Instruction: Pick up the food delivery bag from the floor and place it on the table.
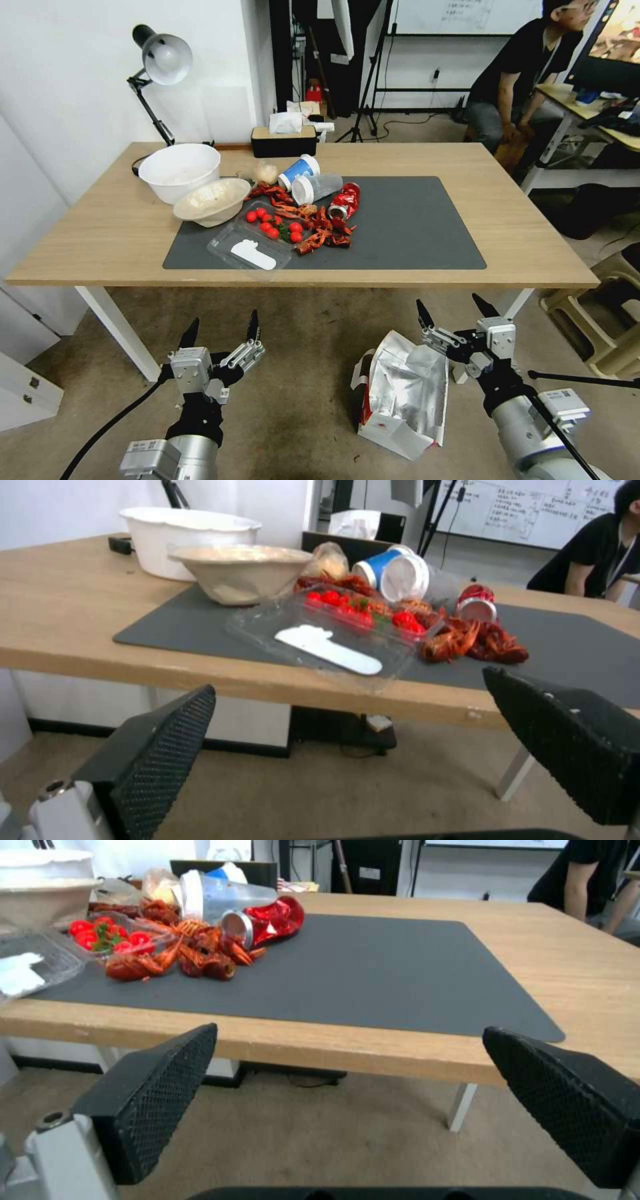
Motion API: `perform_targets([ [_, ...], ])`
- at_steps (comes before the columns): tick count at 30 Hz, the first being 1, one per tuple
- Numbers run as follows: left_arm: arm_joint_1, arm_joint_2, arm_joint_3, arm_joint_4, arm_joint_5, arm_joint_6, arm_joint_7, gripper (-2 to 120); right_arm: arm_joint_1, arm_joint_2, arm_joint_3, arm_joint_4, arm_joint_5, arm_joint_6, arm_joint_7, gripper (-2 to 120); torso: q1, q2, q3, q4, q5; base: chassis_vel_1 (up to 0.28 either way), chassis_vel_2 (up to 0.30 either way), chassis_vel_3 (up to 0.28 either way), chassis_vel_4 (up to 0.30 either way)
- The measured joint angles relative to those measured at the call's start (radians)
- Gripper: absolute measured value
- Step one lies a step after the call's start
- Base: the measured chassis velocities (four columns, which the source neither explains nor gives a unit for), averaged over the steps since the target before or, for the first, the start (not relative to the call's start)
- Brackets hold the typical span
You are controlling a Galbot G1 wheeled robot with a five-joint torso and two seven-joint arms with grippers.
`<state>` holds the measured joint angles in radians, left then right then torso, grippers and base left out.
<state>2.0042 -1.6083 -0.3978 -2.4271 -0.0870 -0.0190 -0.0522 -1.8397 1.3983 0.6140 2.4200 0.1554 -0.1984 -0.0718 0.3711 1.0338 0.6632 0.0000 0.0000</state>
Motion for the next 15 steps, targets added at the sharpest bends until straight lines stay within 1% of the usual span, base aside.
perform_targets([
  [3,-0.002,0.0,0.0,0.004,0.0,-0.002,0.0,100,0.001,0.009,-0.002,-0.001,-0.008,0.001,0.0,100,-0.011,-0.025,-0.014,0.0,0.0001,0.0,0.0,0.0,0.0],
  [5,-0.002,0.0,0.0,0.004,0.0,-0.003,0.0,100,0.0,0.011,-0.002,-0.001,-0.01,0.001,-0.001,100,-0.013,-0.03,-0.017,0.0,0.0,0.0,0.0,0.0,0.0],
  [7,-0.002,0.0,-0.005,0.004,0.0,-0.005,0.001,100,-0.002,0.013,-0.002,0.0,-0.013,0.002,-0.001,100,-0.02,-0.046,-0.026,0.0,0.0,0.0,0.0,0.0,0.0],
  [9,-0.003,0.0,-0.005,0.004,0.0,-0.005,0.002,100,-0.002,0.013,-0.002,0.0,-0.014,0.002,-0.002,100,-0.022,-0.049,-0.028,0.0,0.0,0.0,0.0,0.0,0.0],
  [11,-0.002,0.0,-0.006,0.005,0.002,-0.005,0.003,100,-0.002,0.013,-0.001,0.0,-0.017,0.004,-0.002,100,-0.029,-0.065,-0.036,-0.0001,0.0,0.0,0.0,0.0,0.0],
  [13,-0.002,0.0,-0.005,0.006,0.002,-0.005,0.003,100,-0.002,0.013,-0.001,-0.001,-0.018,0.005,-0.003,100,-0.031,-0.07,-0.039,0.0,0.0,0.0,0.0,0.0,0.0],
  [15,-0.002,0.0,-0.005,0.007,0.003,-0.005,0.004,100,-0.003,0.012,0.0,-0.004,-0.023,0.005,-0.003,100,-0.037,-0.083,-0.047,0.0,0.0001,0.0,0.0,0.0,0.0],
])
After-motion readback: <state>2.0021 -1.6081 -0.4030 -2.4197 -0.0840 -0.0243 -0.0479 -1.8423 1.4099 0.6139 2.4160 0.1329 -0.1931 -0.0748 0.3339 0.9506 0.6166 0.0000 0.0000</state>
